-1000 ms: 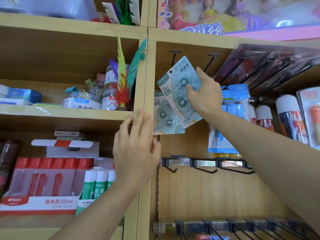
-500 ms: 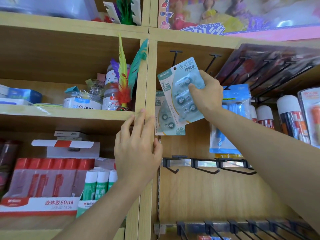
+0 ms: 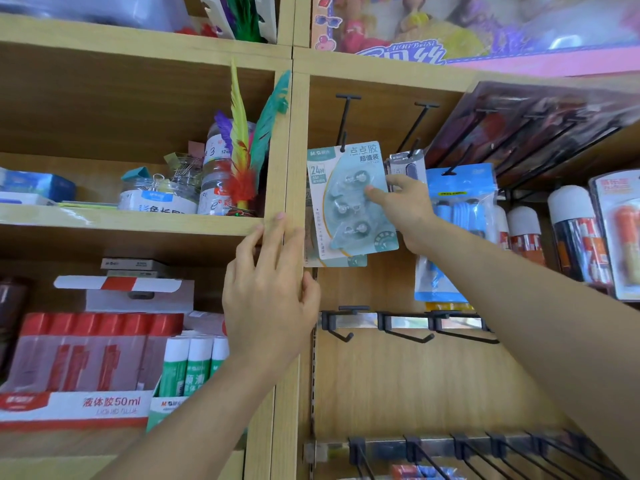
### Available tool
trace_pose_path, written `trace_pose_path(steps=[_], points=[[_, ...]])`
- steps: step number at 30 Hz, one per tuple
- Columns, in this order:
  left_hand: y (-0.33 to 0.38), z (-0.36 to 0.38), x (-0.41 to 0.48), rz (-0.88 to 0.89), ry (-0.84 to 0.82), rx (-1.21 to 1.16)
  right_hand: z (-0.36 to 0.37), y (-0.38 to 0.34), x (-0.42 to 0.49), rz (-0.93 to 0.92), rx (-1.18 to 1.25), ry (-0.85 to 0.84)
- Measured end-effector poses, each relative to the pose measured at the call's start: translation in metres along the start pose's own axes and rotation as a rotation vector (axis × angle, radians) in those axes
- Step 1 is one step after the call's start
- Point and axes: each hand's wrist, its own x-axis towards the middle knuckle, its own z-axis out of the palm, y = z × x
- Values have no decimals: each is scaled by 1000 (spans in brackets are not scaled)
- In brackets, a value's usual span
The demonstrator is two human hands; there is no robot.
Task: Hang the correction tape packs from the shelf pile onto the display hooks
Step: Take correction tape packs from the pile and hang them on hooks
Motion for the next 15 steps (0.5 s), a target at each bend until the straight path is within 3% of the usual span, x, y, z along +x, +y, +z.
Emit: trace_pose_path(steps=[2,5,8,15], points=[[0,0,0,-2,-4,-1,0,8,-7,-95,-73,54],[1,0,0,-4,-5,1,-6,22,-13,-476,-458,197],[0,0,0,-2,0,-2,-6,24,-14,-731,-717,181],[1,0,0,4,7,14,20,16,-6,-691,-1044,22]])
